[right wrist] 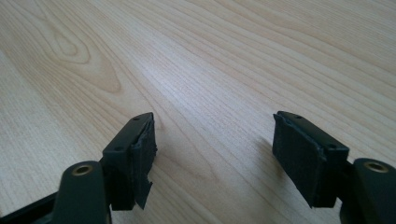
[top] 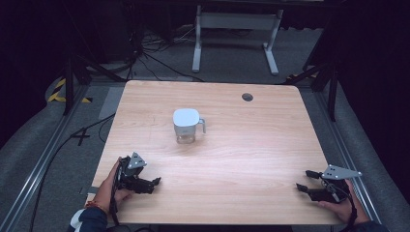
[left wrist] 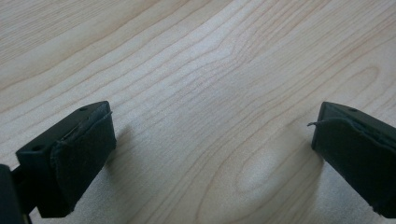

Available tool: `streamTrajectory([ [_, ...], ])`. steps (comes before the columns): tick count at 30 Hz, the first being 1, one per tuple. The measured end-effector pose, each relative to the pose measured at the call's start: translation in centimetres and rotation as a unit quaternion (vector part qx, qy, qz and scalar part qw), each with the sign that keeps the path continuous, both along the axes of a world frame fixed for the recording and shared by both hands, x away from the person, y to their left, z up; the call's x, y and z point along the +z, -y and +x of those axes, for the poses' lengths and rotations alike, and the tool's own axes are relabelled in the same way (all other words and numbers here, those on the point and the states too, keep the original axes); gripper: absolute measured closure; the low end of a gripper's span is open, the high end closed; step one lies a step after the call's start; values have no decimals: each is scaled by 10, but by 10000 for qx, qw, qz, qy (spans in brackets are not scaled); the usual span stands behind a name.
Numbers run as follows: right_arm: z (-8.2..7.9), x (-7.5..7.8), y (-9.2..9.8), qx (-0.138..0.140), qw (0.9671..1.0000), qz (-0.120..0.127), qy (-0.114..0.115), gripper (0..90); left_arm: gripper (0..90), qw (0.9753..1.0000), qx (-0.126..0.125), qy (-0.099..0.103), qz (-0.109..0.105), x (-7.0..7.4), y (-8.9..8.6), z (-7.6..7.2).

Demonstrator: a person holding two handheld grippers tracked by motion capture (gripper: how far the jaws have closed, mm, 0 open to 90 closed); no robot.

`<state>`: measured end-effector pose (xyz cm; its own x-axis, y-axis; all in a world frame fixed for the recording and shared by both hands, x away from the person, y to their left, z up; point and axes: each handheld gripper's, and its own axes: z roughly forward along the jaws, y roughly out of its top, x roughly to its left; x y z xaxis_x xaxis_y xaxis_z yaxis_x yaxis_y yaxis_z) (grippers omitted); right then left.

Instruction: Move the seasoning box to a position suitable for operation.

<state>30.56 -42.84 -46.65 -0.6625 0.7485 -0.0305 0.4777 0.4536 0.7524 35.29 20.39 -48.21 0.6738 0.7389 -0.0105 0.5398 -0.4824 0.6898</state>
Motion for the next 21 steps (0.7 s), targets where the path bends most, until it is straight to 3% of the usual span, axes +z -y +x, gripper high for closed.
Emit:
streamTrajectory([
  [10,3,2,-1,36,10000,-40,-63,314,11,10000,32,10,3,0,0,-2],
  [15,8,7,-5,-68,9999,-42,-104,408,9,10000,-73,22,44,1,0,1],
  [21,21,30,-29,184,9997,52,173,589,3,10000,-43,-37,-29,0,2,2],
])
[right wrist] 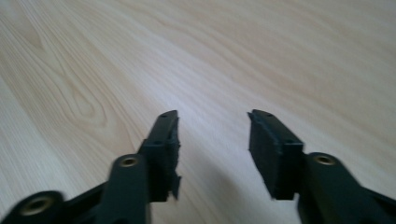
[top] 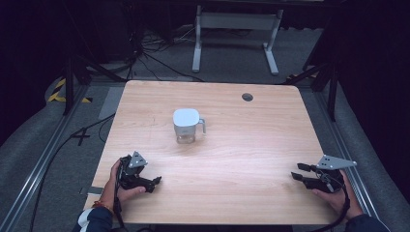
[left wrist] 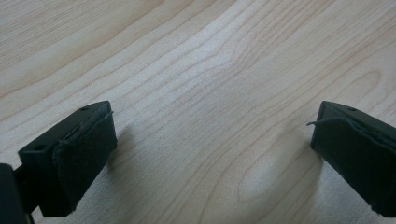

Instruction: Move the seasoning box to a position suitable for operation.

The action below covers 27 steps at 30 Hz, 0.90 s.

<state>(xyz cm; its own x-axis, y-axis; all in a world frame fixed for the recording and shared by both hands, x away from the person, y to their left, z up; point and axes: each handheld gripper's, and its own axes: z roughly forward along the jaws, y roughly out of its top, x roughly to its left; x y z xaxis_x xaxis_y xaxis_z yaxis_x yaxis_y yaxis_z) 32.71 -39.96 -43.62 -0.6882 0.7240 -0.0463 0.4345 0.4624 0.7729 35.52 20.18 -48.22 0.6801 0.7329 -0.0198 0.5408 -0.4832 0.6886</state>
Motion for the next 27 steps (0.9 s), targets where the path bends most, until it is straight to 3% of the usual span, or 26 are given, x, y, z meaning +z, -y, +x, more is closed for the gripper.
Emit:
streamTrajectory([
  [2,10,9,-13,153,9998,69,101,721,4,10000,-5,3,-1,0,0,0],
  [3,10,9,-13,153,9998,69,101,721,4,10000,-2,0,-2,0,0,0],
  [5,22,17,-28,335,9992,97,177,822,4,10000,-13,7,2,0,0,0],
  [10,42,29,-56,554,9981,154,224,880,6,10000,0,5,-9,0,0,0],
  [12,48,34,-66,660,9973,167,257,886,6,10000,-28,67,49,0,0,1],
  [17,70,48,-107,993,9940,256,389,894,10,10000,1,6,-16,0,0,0],
  [18,70,48,-107,993,9940,256,389,894,10,10000,1,6,-16,0,0,0],
  [19,76,51,-122,1145,9920,258,467,894,10,10000,-15,9,-10,0,0,0],
  [27,100,64,-165,1508,9864,366,547,896,9,10000,-2,6,-17,0,0,0],
])
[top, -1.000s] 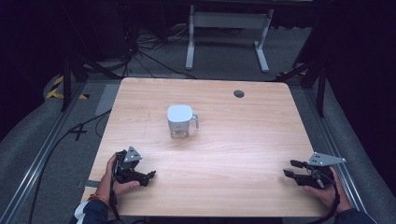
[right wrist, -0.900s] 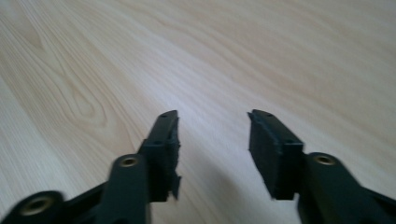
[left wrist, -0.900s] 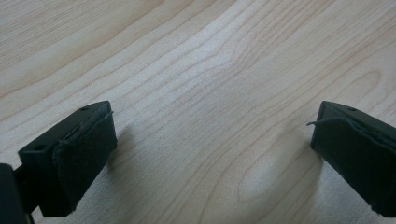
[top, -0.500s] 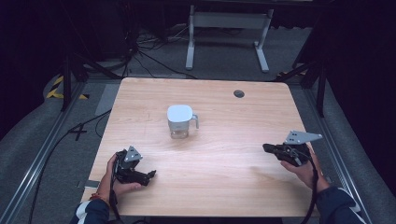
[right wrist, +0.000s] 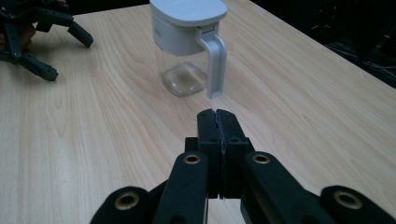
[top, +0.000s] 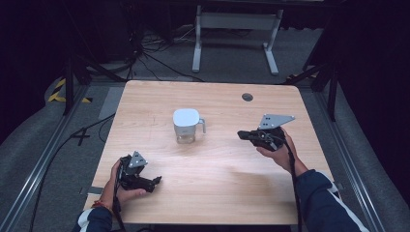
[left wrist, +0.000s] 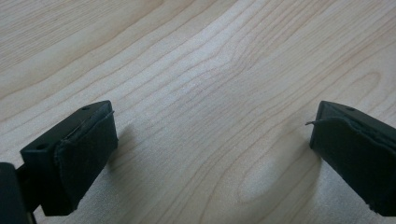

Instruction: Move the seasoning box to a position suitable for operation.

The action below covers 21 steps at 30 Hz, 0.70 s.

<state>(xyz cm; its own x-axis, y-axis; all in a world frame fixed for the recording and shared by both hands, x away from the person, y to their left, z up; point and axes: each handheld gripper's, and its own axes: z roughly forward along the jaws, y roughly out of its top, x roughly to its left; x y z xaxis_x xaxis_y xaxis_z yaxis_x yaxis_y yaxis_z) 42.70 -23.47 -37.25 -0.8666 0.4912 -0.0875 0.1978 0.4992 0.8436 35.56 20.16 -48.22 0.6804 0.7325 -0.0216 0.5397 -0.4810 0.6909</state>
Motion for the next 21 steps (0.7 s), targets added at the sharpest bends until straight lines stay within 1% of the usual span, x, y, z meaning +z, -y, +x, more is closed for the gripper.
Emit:
streamTrajectory([
  [1,2,1,-3,26,10000,17,-19,896,10,10000,2,-9,-16,0,0,0],
  [2,5,2,-7,50,10000,43,-27,896,18,10000,-13,25,-7,0,0,0],
  [4,10,5,-15,86,9999,74,-2,896,43,10000,-21,46,-9,0,0,0],
  [5,10,5,-15,86,9999,74,-2,896,43,10000,-28,26,6,1,-1,0],
  [6,13,7,-20,113,9999,123,-11,896,65,9999,25,98,13,2,-2,1],
  [7,17,10,-27,158,9998,94,19,897,94,10000,47,87,-8,2,-2,1],
  [8,19,10,-31,186,9998,90,36,896,115,9998,146,103,-62,3,-2,1],
  [9,23,12,-40,249,9996,93,35,896,161,9998,176,109,-62,3,-2,1],
  [10,23,12,-40,249,9996,93,35,896,167,9998,176,109,-62,3,-2,1],
  [13,30,14,-55,347,9994,35,84,897,175,9996,251,139,-58,3,0,1],
  [15,35,15,-64,381,9992,79,87,897,227,9993,333,108,-97,4,1,0],
  [16,37,16,-67,403,9991,81,84,897,242,9992,367,170,-18,5,2,1],
  [17,40,17,-72,404,9991,70,129,897,257,9989,450,144,-43,6,3,2],
  [18,43,18,-76,394,9991,106,147,897,315,9990,415,190,-18,7,2,5],
  [19,45,19,-78,416,9989,137,146,897,344,9987,480,110,-108,7,3,7],
  [20,46,20,-81,433,9988,165,138,897,344,9985,525,91,-114,10,3,9],
  [21,49,20,-85,429,9989,127,171,897,364,9986,512,113,-74,12,2,11],
])
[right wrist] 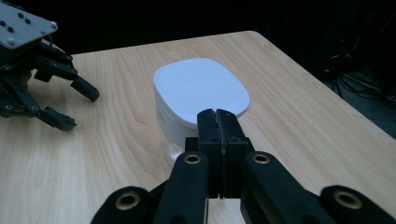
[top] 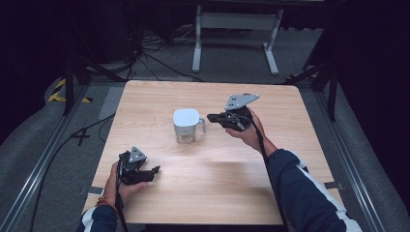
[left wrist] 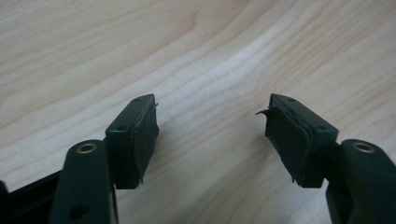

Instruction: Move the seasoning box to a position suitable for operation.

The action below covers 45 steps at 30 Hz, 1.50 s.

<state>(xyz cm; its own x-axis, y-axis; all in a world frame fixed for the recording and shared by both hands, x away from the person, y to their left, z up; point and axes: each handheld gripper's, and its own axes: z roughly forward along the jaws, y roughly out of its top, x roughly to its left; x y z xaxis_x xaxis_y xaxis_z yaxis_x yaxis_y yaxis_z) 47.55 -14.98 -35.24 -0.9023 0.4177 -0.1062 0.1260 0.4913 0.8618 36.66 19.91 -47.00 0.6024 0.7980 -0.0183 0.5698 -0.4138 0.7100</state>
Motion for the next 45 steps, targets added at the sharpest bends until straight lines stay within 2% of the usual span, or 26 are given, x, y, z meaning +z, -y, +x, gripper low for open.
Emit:
streamTrajectory([
  [1,2,0,-3,18,10000,1,13,898,389,9999,49,40,-80,1,1,1],
  [5,6,-1,-17,82,10000,-20,8,897,462,9995,151,230,-131,11,1,10],
  [7,10,-2,-21,76,10000,-30,0,897,521,9994,146,252,-166,15,1,14],
  [9,13,-3,-24,71,10000,-47,-8,897,526,9993,163,289,-163,17,2,17],
  [10,14,-3,-25,78,9999,-68,-19,897,560,9989,180,355,-227,21,4,21],
  [12,16,-5,-27,89,9999,-60,-20,897,574,9990,148,351,-223,24,4,23],
  [14,17,-6,-29,77,9999,-102,-7,897,597,9980,97,387,-497,29,5,29],
  [16,18,-8,-30,101,9999,-35,-15,897,625,9980,104,404,-477,35,6,34],
  [17,18,-8,-31,109,9999,-41,-1,897,650,9976,110,421,-543,37,6,36],
  [19,20,-10,-34,58,9999,-134,14,897,694,9976,113,477,-496,41,8,41],
  [22,23,-12,-35,22,9999,-122,-13,897,720,9975,70,486,-515,46,10,45],
  [23,24,-13,-36,31,9999,-137,-29,897,738,9974,52,532,-488,47,11,46],
  [25,25,-16,-39,-1,9997,-224,-3,897,785,9978,29,454,-487,46,14,50],
  [26,26,-18,-40,-26,9997,-245,9,897,809,9976,11,491,-481,45,14,51],
  [28,28,-18,-40,-67,9997,-221,-1,897,835,9980,32,460,-428,45,16,54],
  [29,29,-18,-40,-87,9997,-217,-1,897,851,9978,32,467,-467,44,17,55],
  [32,31,-18,-40,-151,9996,-222,-1,898,879,9982,0,483,-349,48,20,60],
  [36,33,-18,-41,-227,9995,-234,18,898,892,9979,36,558,-330,53,25,66],
  [37,33,-18,-41,-236,9995,-204,-15,898,891,9979,26,583,-269,55,26,68],
  [39,33,-18,-41,-242,9995,-212,7,898,887,9972,134,630,-382,57,27,70],
  [42,31,-18,-40,-243,9994,-241,24,899,868,9971,167,653,-368,62,31,75],
  [43,31,-18,-39,-245,9994,-225,13,898,865,9963,174,707,-457,63,35,77],
  [45,30,-19,-39,-237,9995,-200,2,898,865,9966,178,691,-423,66,37,78],
])
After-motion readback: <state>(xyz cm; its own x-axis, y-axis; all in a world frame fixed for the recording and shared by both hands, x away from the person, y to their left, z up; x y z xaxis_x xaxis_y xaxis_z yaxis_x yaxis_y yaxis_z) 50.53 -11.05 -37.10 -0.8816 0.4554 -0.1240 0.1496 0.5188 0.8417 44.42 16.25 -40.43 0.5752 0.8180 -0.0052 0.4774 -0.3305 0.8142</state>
